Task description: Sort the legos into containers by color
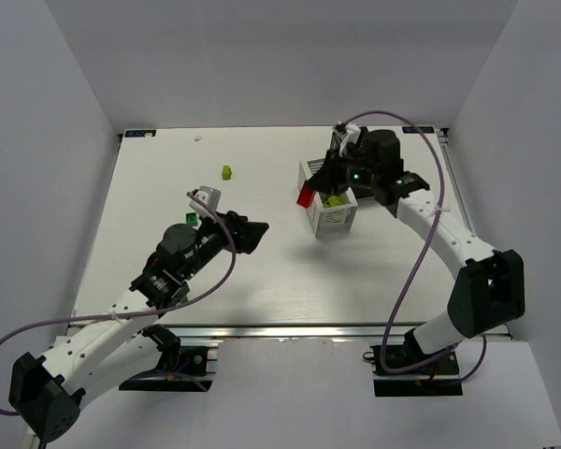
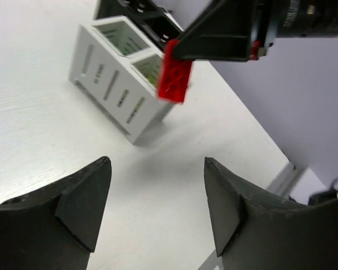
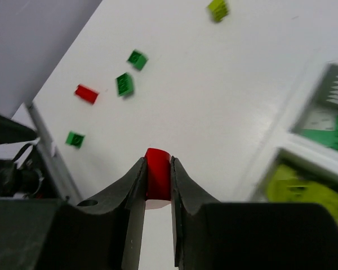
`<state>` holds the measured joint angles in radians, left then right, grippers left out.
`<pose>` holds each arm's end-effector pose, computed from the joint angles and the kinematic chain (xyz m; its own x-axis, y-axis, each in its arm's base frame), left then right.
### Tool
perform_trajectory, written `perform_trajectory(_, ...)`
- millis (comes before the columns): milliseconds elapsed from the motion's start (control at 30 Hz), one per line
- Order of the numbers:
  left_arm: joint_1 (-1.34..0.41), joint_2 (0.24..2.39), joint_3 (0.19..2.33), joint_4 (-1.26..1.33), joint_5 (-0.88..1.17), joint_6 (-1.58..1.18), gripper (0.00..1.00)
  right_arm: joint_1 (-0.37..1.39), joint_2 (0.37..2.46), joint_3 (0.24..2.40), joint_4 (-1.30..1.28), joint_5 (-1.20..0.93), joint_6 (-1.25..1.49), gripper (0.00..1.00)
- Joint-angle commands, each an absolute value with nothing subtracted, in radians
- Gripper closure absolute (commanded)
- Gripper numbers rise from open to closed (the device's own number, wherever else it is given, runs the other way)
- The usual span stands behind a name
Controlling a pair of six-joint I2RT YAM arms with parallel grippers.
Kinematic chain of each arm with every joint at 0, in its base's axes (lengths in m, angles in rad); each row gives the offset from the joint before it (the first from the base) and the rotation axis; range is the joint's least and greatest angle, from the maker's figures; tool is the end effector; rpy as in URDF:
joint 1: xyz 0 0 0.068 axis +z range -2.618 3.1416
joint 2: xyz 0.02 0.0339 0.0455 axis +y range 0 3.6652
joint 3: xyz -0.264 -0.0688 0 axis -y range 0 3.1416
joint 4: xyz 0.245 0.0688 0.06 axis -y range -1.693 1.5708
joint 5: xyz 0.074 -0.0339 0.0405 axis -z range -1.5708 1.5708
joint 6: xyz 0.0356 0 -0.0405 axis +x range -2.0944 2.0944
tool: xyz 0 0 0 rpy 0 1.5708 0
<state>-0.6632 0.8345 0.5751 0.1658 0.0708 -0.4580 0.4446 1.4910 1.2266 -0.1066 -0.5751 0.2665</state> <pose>0.1592 -0.1275 0.2940 -0.3621 -0.2768 -0.8901 0.5680 0.6916 -0.4461 0.3058 0.1671 0.3329 -0.5313 -0.0083 -0.8471 -0.7035 0.5616 0.4357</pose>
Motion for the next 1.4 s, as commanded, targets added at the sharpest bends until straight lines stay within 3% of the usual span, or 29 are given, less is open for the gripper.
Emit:
perform_trajectory(0, -0.663, 0.776, 0.572, 0.046, -0.135, -0.521, 0.22, 0.362, 1.517, 1.321, -0.124, -0.534, 0.195, 1.0)
perform_trajectory(133, -0.658, 0.772, 0.592, -0.106, -0.281, -0.618, 0.11, 0.234, 1.558, 1.373, -0.127, -0.468, 0.134, 1.0)
perform_trajectory(367, -0.611, 0.857, 0.64, -0.264, -0.275, -0.716, 0.09, 0.124, 1.672, 1.462, -0.106, -0.316, 0.043, 1.0)
perform_trajectory(900, -0.525, 0.858, 0.653, -0.331, -0.282, -0.776, 0.08, 0.112, 1.789, 1.509, 0.017, -0.129, -0.09, 1.0)
perform_trajectory(1133, -0.463, 0.85, 0.676, -0.367, -0.258, -0.805, 0.07, 0.112, 1.822, 1.522, 0.023, -0.167, -0.095, 0.75)
perform_trajectory(1233, -0.439, 0.861, 0.704, -0.391, -0.256, -0.819, 0.07, 0.114, 1.825, 1.526, 0.023, -0.173, -0.098, 0.54)
perform_trajectory(1367, -0.396, 0.89, 0.745, -0.461, -0.273, -0.847, 0.07, 0.112, 1.819, 1.528, 0.021, -0.172, -0.097, 0.34)
